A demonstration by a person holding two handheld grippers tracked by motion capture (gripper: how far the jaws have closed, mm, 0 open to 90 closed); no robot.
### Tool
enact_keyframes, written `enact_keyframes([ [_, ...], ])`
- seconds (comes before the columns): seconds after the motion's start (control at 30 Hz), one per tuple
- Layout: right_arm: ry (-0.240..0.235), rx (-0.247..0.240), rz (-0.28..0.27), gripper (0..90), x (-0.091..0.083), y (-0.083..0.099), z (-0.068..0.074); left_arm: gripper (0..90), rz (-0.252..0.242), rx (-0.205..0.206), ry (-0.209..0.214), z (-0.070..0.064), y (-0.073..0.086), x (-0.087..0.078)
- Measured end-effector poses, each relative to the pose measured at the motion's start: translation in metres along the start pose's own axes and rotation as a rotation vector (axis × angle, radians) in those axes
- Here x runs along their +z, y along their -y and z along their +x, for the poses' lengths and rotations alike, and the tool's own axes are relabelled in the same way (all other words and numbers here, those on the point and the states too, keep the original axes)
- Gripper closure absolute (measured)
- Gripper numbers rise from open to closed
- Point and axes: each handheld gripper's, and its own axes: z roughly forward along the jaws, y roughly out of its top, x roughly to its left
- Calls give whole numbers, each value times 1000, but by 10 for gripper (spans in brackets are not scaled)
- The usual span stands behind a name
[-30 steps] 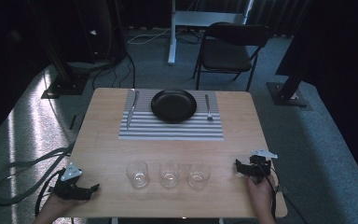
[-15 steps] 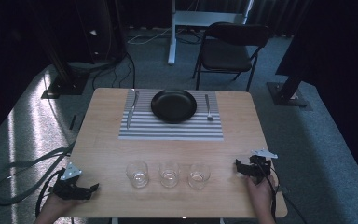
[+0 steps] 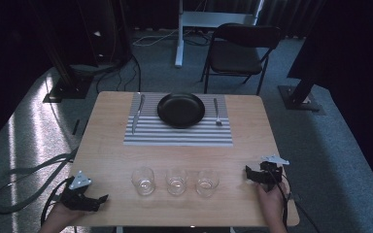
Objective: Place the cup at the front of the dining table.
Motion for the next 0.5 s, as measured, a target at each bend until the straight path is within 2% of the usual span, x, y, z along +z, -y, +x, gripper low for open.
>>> enact_keyframes([
  [0.2,0,0,0,122,0,0,0,13,-32,25,26,-9,-7,-2],
  [0.5,0,1,0,122,0,0,0,13,-43,55,54,-18,-13,0],
])
